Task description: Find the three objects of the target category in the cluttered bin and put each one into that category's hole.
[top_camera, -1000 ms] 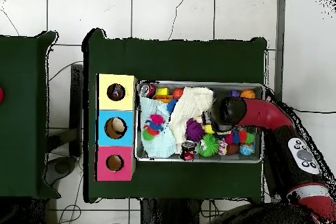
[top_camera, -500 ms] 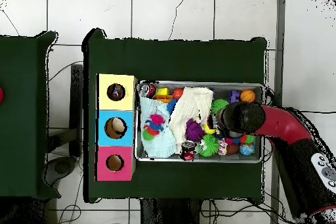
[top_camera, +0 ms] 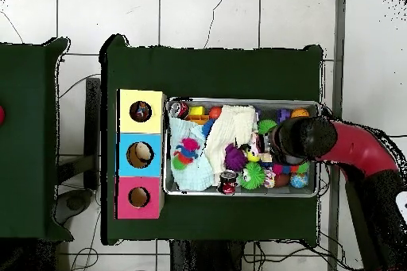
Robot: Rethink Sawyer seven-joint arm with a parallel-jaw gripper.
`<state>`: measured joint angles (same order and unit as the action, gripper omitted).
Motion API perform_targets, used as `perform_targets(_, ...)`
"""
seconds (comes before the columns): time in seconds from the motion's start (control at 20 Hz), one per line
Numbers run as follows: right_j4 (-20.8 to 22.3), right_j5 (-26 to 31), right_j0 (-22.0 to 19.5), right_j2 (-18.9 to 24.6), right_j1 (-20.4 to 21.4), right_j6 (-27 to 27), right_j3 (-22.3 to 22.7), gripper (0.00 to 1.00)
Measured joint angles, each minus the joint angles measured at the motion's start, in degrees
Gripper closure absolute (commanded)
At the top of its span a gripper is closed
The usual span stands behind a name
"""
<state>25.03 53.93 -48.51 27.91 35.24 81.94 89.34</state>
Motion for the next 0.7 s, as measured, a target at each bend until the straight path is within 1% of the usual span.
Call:
perform_targets(0.2, -1.17, 0.17, 0.39, 1.17, 1.61, 0.0, 0.52, 1.0)
perform_targets(0.35, -3.08, 0.18, 0.79, 2.45, 3.32, 0.0, 1.77, 1.0)
perform_targets(0.5, -4.01, 0.18, 1.17, 2.86, 4.13, 0.0, 2.19, 1.0)
perform_targets(0.55, -5.11, 0.18, 1.77, 3.03, 5.26, 0.0, 2.55, 1.0)
perform_targets(0.7, -5.83, 0.18, 2.33, 3.03, 6.28, 0.0, 2.9, 1.0)
